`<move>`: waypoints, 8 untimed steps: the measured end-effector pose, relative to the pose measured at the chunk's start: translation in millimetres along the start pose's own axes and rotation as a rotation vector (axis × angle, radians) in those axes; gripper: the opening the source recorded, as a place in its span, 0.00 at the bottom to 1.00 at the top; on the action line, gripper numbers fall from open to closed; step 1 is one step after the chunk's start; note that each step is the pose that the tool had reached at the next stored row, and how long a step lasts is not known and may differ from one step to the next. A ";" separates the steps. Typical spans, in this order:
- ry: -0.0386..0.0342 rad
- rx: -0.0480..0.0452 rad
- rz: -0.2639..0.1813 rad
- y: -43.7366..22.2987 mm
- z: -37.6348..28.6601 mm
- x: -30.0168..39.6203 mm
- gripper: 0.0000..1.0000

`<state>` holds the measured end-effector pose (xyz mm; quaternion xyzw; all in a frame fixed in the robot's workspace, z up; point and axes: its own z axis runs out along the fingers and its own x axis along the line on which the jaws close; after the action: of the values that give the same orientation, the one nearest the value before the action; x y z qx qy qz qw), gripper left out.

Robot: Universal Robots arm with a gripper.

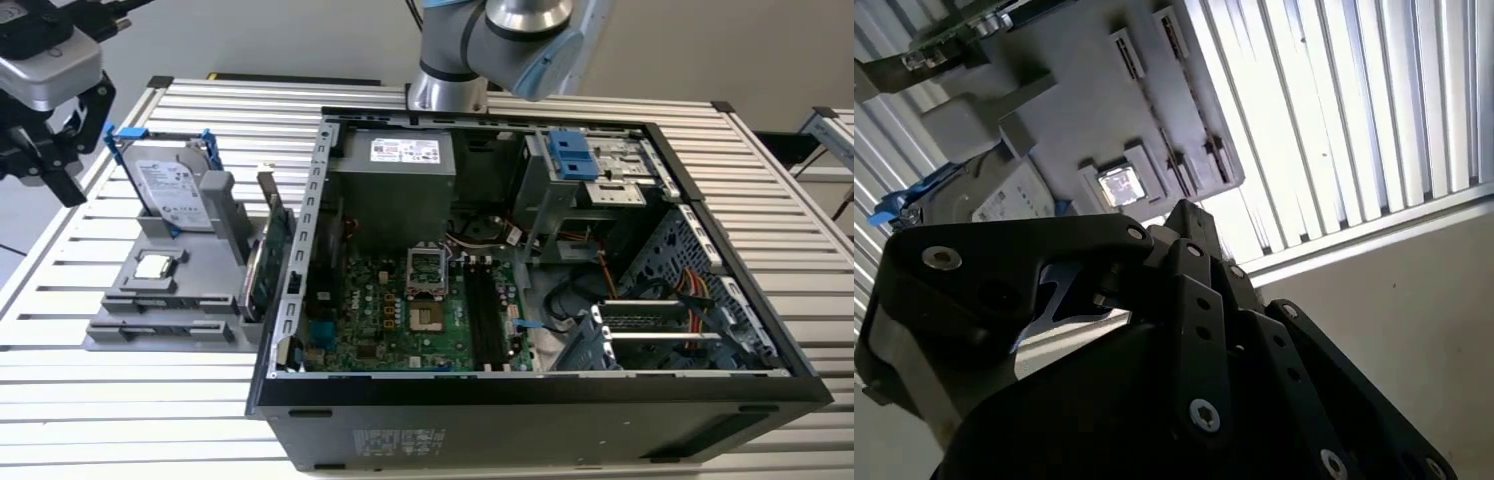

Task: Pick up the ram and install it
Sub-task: 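Pick up the ram and move it above insertion slot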

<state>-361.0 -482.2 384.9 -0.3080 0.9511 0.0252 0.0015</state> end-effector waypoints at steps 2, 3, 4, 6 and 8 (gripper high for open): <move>0.0011 -0.0004 -0.023 0.0 0.0 0.0 0.00; 0.0015 -0.0006 -0.033 0.0 0.0 0.0 0.00; 0.0021 -0.0008 -0.044 0.0 0.0 0.0 0.00; 0.0031 -0.0012 -0.066 0.0 0.0 0.0 0.00; 0.0042 -0.0016 -0.088 0.0 0.0 0.0 0.00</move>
<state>-361.0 -482.2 384.9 -0.3497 0.9365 0.0252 0.0003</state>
